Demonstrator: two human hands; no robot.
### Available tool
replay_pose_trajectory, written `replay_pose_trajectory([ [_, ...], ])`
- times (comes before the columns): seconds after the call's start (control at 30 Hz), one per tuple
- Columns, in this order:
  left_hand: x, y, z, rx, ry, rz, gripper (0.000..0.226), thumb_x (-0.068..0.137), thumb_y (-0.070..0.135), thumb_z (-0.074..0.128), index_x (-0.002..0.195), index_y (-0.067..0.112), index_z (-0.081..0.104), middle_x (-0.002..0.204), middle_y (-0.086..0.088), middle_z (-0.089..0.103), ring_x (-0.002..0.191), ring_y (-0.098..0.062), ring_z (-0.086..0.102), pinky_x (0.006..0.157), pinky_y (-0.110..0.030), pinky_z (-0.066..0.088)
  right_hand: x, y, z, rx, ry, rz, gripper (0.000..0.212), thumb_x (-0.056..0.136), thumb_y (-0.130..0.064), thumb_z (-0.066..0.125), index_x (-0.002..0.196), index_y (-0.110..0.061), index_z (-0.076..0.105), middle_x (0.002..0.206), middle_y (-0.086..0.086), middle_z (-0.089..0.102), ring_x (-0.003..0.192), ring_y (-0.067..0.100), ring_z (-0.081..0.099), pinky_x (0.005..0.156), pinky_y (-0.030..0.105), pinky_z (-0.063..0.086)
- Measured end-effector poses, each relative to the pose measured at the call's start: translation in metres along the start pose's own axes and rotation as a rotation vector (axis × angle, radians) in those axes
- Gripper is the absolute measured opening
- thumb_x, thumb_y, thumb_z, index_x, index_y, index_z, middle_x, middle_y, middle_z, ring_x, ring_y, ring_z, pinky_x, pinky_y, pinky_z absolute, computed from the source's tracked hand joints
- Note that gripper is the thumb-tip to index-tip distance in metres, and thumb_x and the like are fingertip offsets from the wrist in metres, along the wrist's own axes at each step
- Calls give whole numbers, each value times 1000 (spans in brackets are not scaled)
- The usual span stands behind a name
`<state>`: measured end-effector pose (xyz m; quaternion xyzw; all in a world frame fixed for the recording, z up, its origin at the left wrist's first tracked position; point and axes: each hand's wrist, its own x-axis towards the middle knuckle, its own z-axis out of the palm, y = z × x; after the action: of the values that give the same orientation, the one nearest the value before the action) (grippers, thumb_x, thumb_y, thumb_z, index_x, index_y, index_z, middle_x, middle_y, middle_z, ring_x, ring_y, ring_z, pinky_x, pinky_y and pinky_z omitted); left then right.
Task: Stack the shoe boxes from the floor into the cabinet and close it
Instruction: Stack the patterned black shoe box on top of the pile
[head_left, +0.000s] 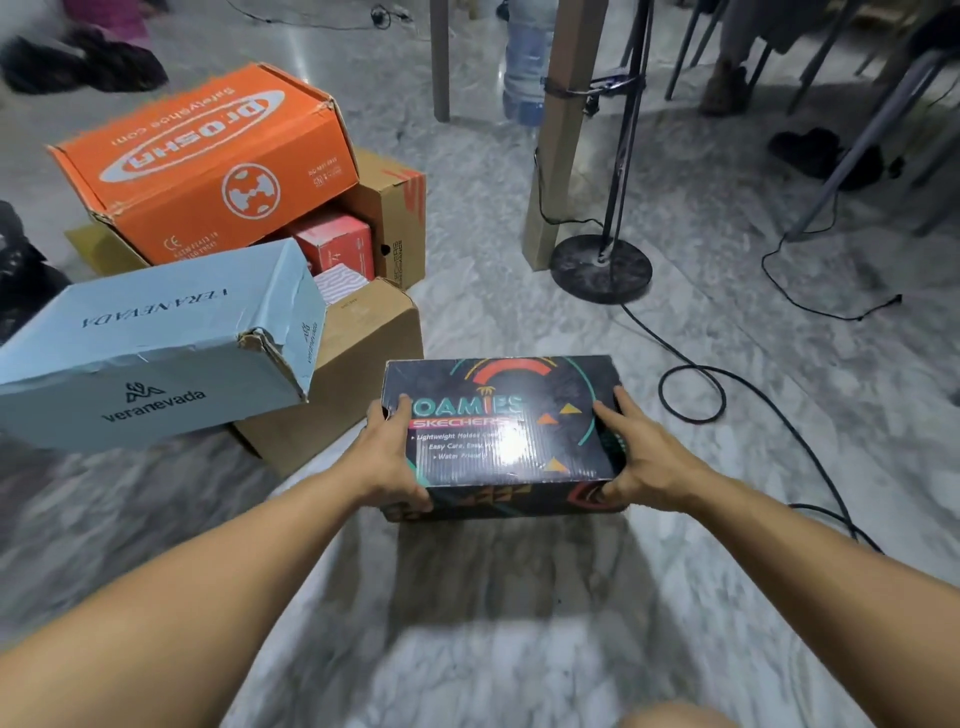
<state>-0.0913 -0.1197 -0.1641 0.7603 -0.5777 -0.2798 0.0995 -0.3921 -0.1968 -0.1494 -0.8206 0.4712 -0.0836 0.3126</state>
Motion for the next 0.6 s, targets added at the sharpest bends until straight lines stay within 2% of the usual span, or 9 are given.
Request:
replay_pose_trajectory([
  [0.07,-2,14,-20,7,16,12,136,51,28,91,152,14,1,148,-11,13,135,-32,36,108,-29,35,-3,-14,-24,-41,44,-13,103,58,-28,86,147,-22,34,156,4,17,135,21,39,98,23,40],
  [0.17,-8,37,-56,45,52,44,135,51,31,91,152,15,3,151,-12,7,136,-36,34,108,-34,36,-2,-32,-62,-85,80,-30,97,62,-21,85,146,-16,36,158,5,19,139,20,34,95,10,26],
  [0.3,-20,65,-104,159,121,67,136,55,39,90,153,16,-1,158,-11,-22,147,-32,11,117,-36,23,2,-63,-109,-95,115,-94,97,56,-20,87,142,-14,43,153,7,29,135,24,38,99,15,28],
  [0.33,-23,69,-116,161,129,74,136,55,40,90,153,16,-1,158,-11,-22,147,-31,12,118,-36,23,4,-71,-119,-107,125,-119,93,54,-23,86,138,-17,47,149,3,34,131,24,42,98,15,29],
  [0.4,-31,76,-141,151,149,83,132,55,37,90,153,14,5,159,-11,-13,146,-30,19,116,-33,27,9,-87,-136,-142,161,-205,68,52,-31,85,113,-24,57,121,-9,47,107,23,52,92,20,39],
  [0.43,-36,78,-153,145,166,81,130,57,35,90,154,14,6,159,-12,-11,146,-29,20,114,-31,27,14,-93,-142,-164,182,-227,60,51,-36,84,104,-23,58,110,-8,47,97,22,52,94,27,47],
  [0.47,-41,78,-164,142,183,74,128,58,33,89,154,15,6,160,-12,-11,146,-28,19,114,-30,25,18,-100,-148,-174,187,-233,59,49,-39,84,99,-19,58,107,-3,47,94,24,51,79,29,44],
  [0.5,-48,78,-176,137,201,64,126,60,33,89,154,16,6,160,-11,-11,147,-28,17,114,-28,24,23,-108,-154,-183,184,-243,60,48,-40,83,96,-15,58,106,1,47,94,26,51,84,25,45],
  [0.6,-70,69,-209,114,267,24,124,59,31,89,154,18,11,161,-11,-6,146,-27,18,113,-26,23,34,-143,-164,-195,162,-331,59,45,-47,80,88,-14,54,100,3,45,91,29,52,76,25,43],
])
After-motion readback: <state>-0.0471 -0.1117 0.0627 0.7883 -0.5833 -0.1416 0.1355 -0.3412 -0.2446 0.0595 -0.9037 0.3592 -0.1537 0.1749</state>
